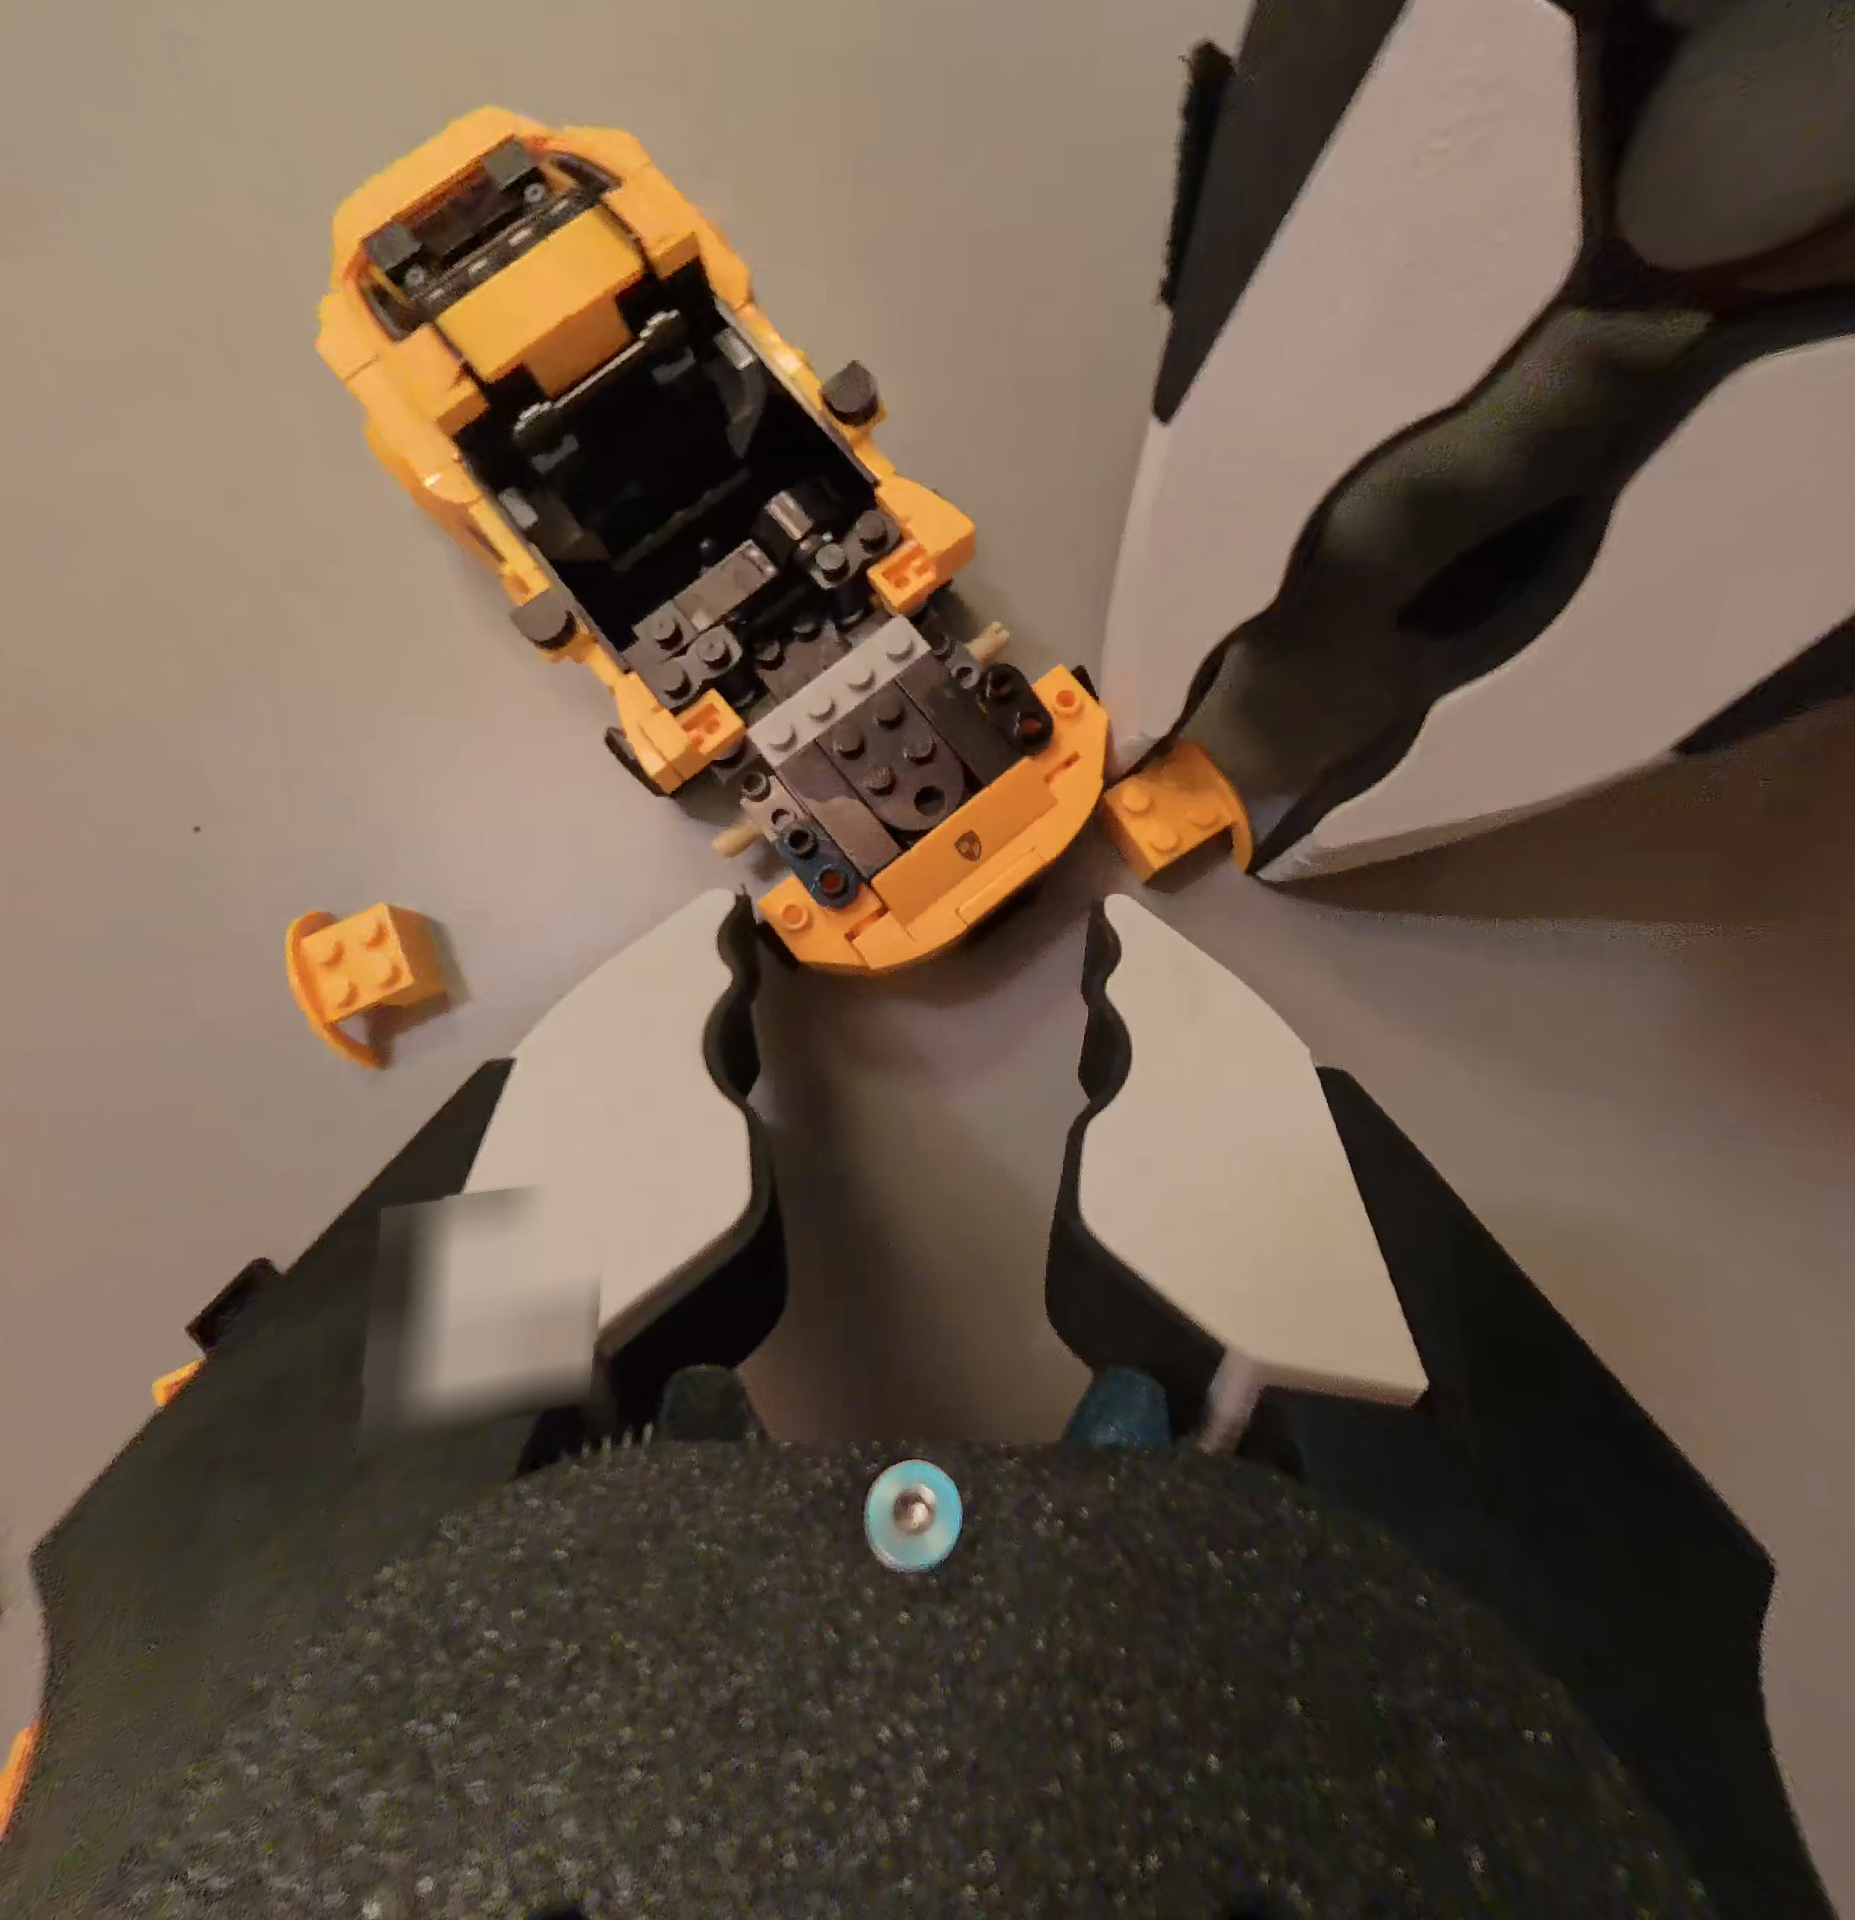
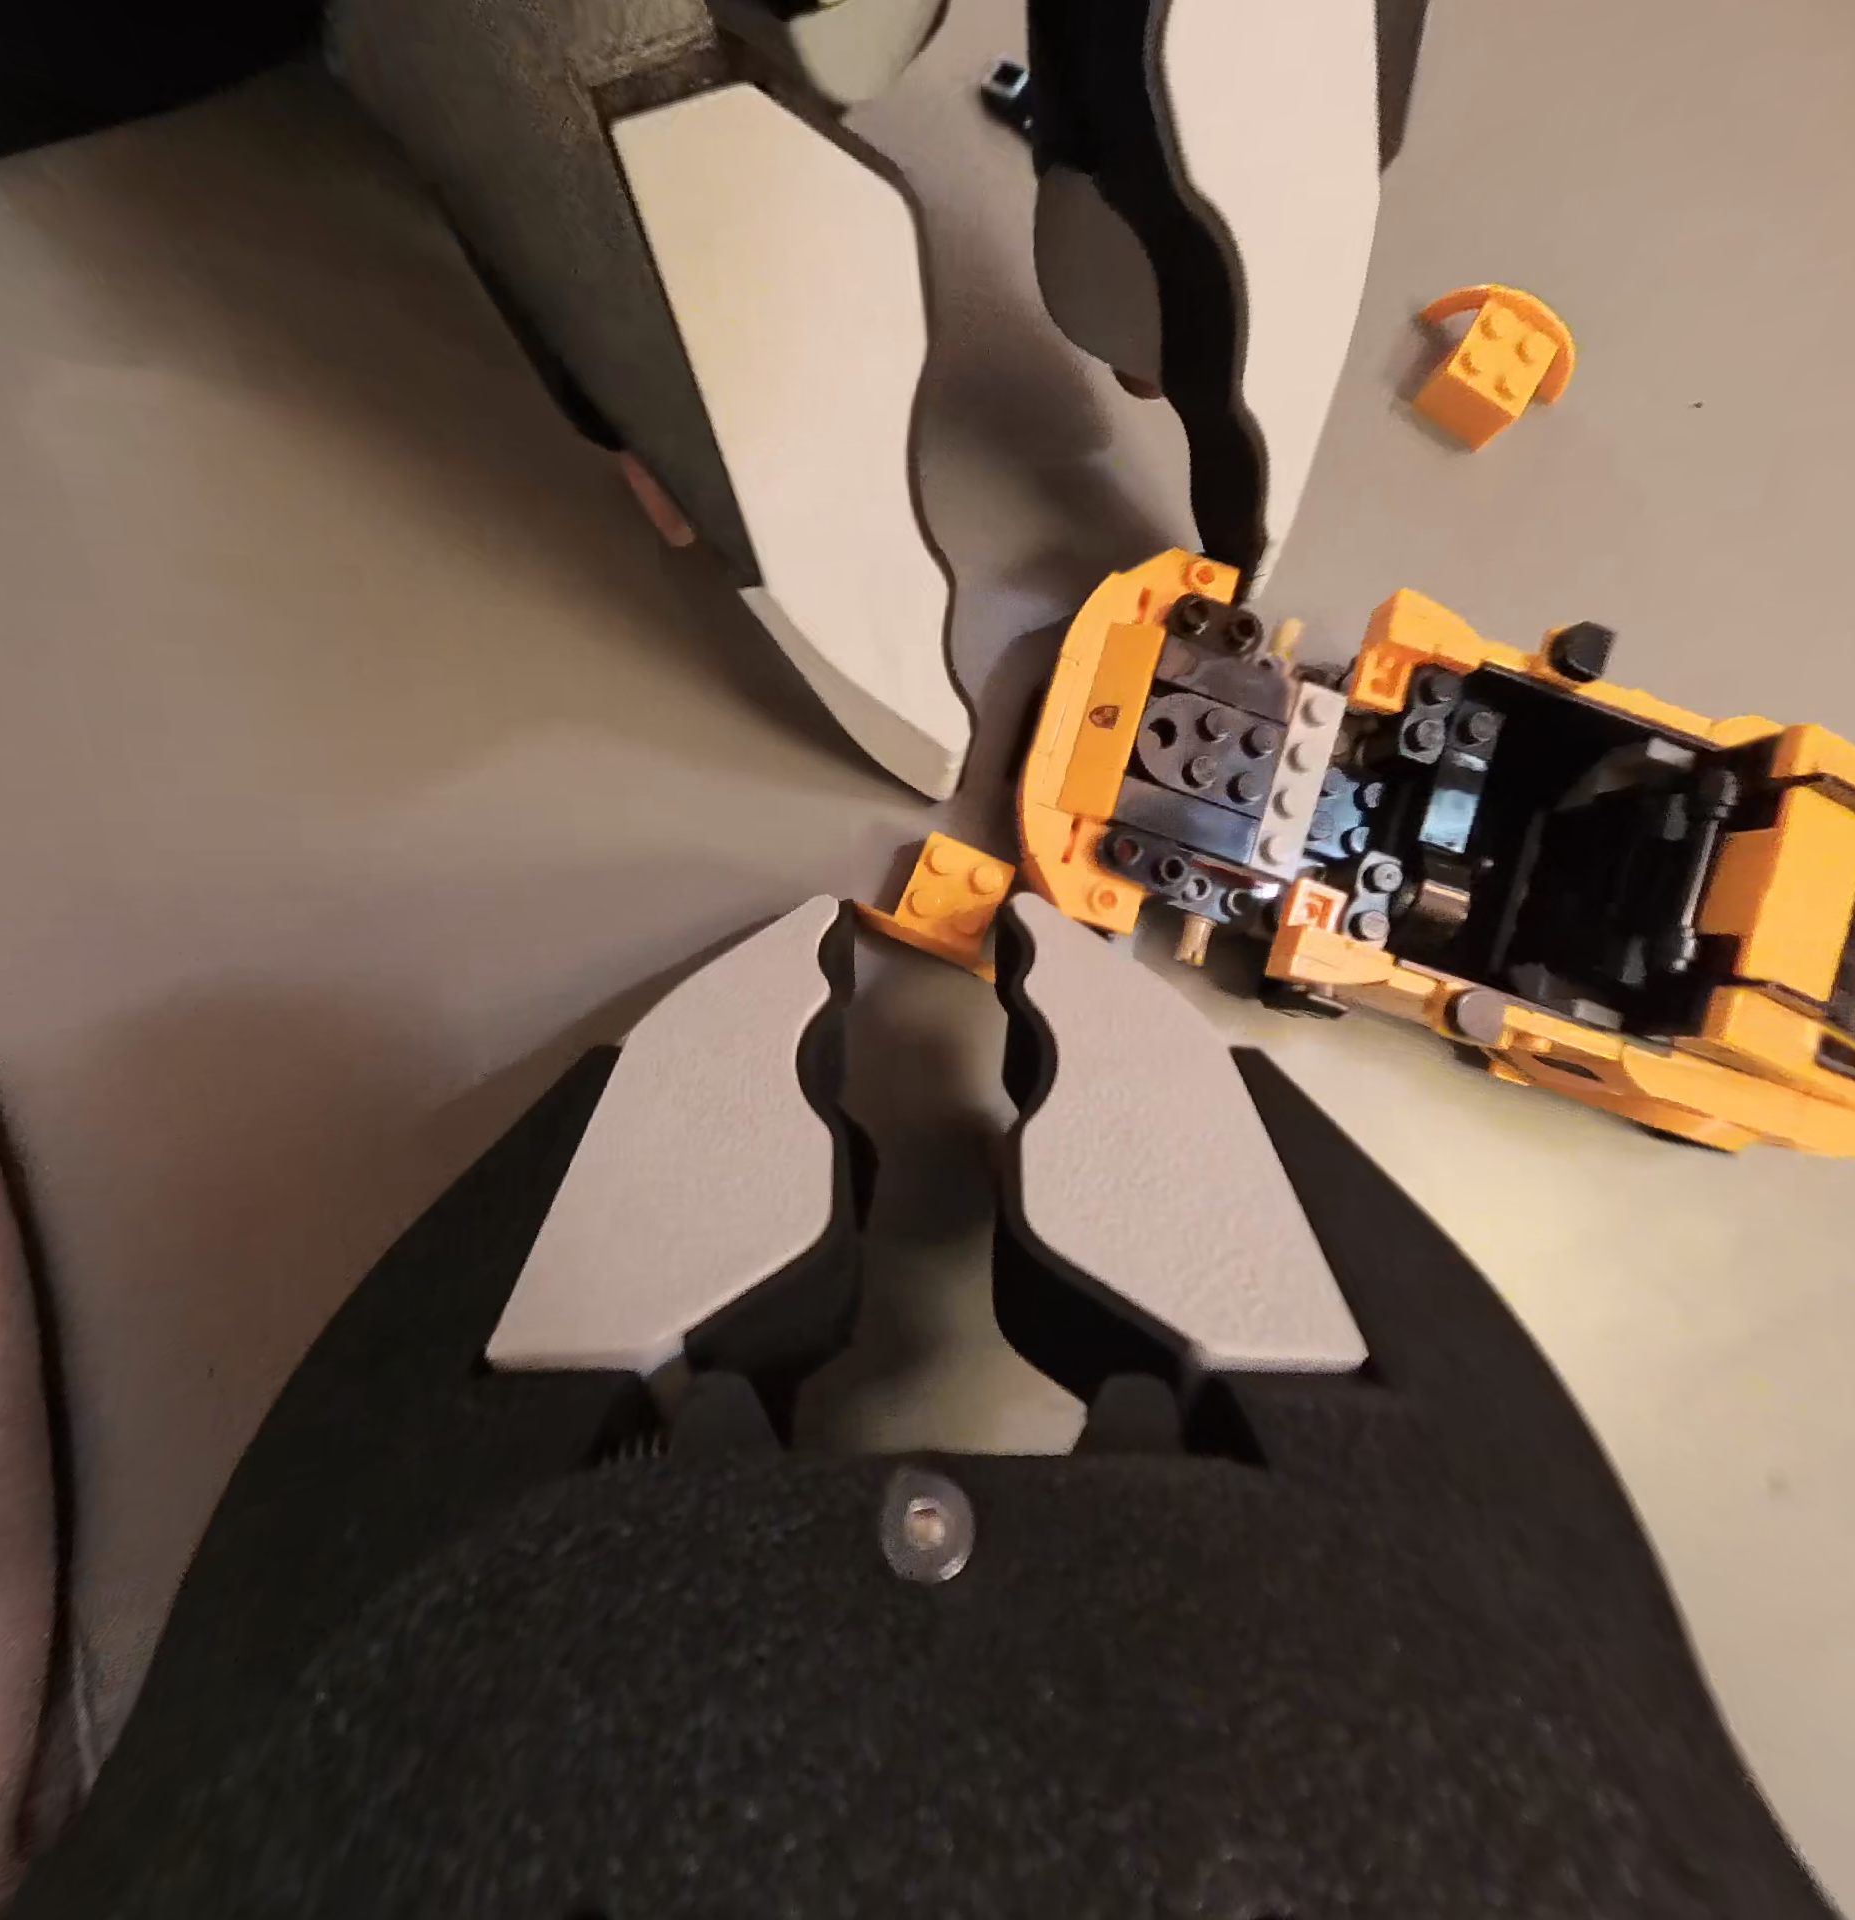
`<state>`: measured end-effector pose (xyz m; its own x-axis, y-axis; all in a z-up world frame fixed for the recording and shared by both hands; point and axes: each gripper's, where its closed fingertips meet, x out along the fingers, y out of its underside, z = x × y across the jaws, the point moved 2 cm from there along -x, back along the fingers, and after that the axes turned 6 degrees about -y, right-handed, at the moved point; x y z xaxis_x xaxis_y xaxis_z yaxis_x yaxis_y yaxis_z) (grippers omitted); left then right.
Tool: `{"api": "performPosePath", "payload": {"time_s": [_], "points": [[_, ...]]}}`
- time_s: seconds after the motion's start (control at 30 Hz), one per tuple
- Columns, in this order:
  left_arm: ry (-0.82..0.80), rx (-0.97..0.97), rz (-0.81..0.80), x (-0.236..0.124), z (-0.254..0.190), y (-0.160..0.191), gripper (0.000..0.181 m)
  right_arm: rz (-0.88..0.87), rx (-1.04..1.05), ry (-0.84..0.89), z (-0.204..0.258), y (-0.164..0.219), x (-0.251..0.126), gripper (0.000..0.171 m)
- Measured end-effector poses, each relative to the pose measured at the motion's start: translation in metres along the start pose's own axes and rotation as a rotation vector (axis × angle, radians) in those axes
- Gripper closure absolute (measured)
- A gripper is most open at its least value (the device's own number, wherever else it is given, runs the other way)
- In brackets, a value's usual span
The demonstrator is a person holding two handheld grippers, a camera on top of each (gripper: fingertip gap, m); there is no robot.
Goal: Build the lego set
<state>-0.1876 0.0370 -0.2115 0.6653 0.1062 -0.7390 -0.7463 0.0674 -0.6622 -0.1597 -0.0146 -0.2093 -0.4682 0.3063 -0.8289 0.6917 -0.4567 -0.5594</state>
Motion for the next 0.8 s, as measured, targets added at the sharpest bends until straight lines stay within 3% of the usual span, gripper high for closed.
{"api": "performPosePath", "payload": {"time_s": [0.03, 0.4, 0.8], "points": [[0.000, 0.004, -0.003, 0.000, -0.003, -0.001, 0.122, 0.007, -0.014, -0.015, 0.001, 0.003, -0.002, 0.146], [0.026, -0.004, -0.036, 0.000, -0.019, -0.002, 0.126, 0.026, -0.110, -0.091, 0.001, 0.030, -0.020, 0.146], [-0.003, -0.048, -0.067, -0.001, -0.016, 0.000, 0.126, 0.017, -0.189, -0.157, -0.015, 0.031, -0.021, 0.143]]}}
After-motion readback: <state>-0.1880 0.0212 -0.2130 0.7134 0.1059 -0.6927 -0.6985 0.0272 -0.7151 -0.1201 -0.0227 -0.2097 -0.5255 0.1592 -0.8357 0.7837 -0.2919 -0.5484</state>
